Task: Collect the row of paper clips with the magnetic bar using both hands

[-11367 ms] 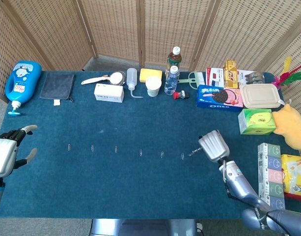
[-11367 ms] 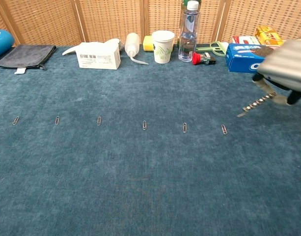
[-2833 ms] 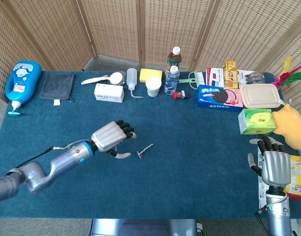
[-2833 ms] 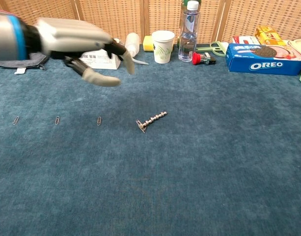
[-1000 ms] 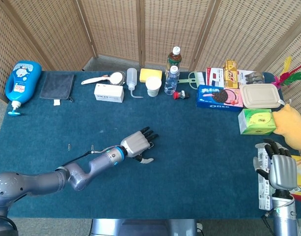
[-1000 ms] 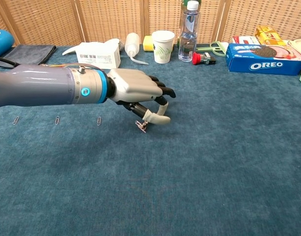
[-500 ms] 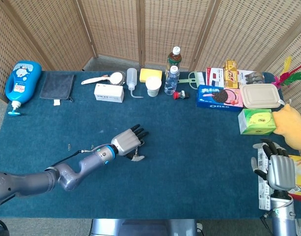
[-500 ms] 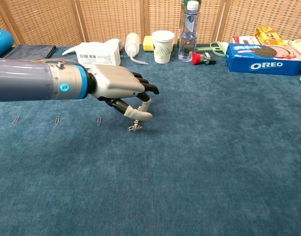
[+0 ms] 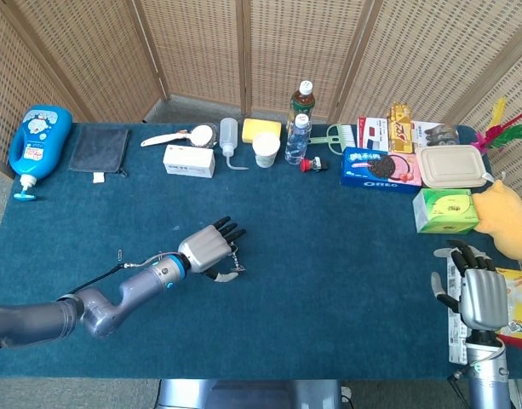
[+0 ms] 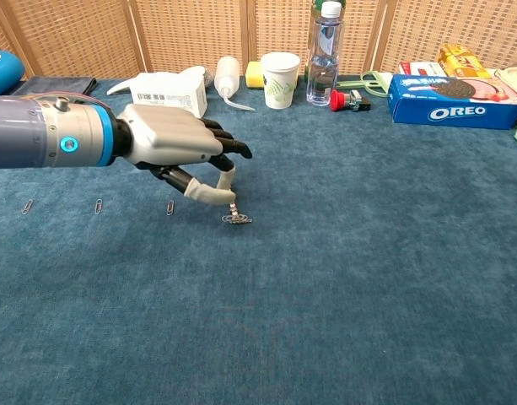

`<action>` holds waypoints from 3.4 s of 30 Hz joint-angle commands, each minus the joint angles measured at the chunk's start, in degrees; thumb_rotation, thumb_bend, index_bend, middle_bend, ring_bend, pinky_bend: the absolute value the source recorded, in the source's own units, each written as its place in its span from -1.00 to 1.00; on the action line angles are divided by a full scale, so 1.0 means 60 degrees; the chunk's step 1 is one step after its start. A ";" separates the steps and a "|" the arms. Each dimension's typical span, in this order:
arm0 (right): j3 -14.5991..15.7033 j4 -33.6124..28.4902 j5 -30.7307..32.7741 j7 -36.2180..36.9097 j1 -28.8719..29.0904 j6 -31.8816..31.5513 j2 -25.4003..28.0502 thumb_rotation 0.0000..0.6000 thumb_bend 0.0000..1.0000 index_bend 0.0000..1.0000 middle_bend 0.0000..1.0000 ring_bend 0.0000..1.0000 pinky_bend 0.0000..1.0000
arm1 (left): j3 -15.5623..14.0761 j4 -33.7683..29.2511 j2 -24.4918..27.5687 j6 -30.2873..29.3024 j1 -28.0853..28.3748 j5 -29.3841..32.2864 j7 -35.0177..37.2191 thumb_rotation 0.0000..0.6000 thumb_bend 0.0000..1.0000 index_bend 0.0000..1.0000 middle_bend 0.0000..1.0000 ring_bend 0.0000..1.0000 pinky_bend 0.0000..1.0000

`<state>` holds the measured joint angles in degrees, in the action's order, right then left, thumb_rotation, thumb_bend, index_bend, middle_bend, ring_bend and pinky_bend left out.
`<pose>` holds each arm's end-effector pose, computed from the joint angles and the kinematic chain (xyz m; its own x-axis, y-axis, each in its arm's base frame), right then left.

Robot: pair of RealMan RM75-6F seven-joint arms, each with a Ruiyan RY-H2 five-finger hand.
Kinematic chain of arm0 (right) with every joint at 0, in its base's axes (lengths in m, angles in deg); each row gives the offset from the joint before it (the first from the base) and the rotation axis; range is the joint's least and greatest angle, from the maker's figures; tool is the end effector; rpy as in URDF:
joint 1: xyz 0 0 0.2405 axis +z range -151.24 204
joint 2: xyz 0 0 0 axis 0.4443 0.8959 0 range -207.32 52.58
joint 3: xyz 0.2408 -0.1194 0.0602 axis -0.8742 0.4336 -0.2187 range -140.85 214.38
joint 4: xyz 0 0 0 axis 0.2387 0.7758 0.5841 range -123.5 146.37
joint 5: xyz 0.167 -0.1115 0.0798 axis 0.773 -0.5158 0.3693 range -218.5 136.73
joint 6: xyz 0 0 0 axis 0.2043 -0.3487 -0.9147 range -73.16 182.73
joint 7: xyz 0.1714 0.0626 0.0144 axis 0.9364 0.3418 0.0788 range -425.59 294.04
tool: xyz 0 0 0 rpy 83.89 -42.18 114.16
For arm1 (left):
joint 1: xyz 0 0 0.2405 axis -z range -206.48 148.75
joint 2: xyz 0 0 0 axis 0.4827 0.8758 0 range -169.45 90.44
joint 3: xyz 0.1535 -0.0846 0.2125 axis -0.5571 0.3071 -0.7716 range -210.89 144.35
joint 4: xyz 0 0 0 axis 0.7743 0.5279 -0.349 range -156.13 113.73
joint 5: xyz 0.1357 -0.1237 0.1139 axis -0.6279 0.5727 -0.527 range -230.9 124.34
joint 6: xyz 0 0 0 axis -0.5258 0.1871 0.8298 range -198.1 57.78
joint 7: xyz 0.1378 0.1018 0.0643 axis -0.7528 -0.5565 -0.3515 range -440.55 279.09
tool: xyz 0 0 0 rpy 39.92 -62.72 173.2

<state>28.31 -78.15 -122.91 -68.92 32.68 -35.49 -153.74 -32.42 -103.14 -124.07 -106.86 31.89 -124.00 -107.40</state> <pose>-0.3124 -0.2467 0.1310 0.2757 0.1752 0.9451 -0.9612 0.0411 0.2728 -0.0977 0.3966 -0.0762 0.8632 0.1307 0.4876 0.3928 -0.7808 -0.4859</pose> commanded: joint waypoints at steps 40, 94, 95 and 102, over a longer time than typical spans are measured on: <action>-0.0134 0.0074 0.0128 0.0099 0.0041 0.0366 -0.0025 1.00 -0.15 -0.26 -0.41 -0.48 -0.30 | 0.0049 0.1581 0.0207 -0.1339 -0.0469 -0.2589 0.3044 0.94 0.06 -0.29 0.27 0.53 0.51; -0.0244 0.0123 0.0098 0.0247 -0.0109 0.0099 -0.0141 1.00 -0.15 -0.28 -0.37 -0.48 -0.21 | -0.0116 0.3096 -0.1379 -0.2458 -0.0644 -0.3327 0.3796 1.00 0.15 -0.36 0.18 0.44 0.64; -0.0245 0.0122 0.0099 0.0248 -0.0112 0.0095 -0.0145 1.00 -0.15 -0.28 -0.37 -0.48 -0.21 | -0.0122 0.3159 -0.1411 -0.2544 -0.0660 -0.3379 0.3878 1.00 0.13 -0.32 0.18 0.44 0.64; -0.0239 0.0060 0.0103 0.0206 -0.0141 0.0060 -0.0164 1.00 -0.15 -0.28 -0.37 -0.48 -0.20 | -0.0233 0.3859 -0.1744 -0.2839 -0.0678 -0.3736 0.4227 1.00 0.12 -0.14 0.19 0.45 0.59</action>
<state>26.88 -77.78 -122.29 -67.68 31.84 -35.13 -154.72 -33.64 -80.37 -134.19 -123.97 27.80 -146.16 -82.30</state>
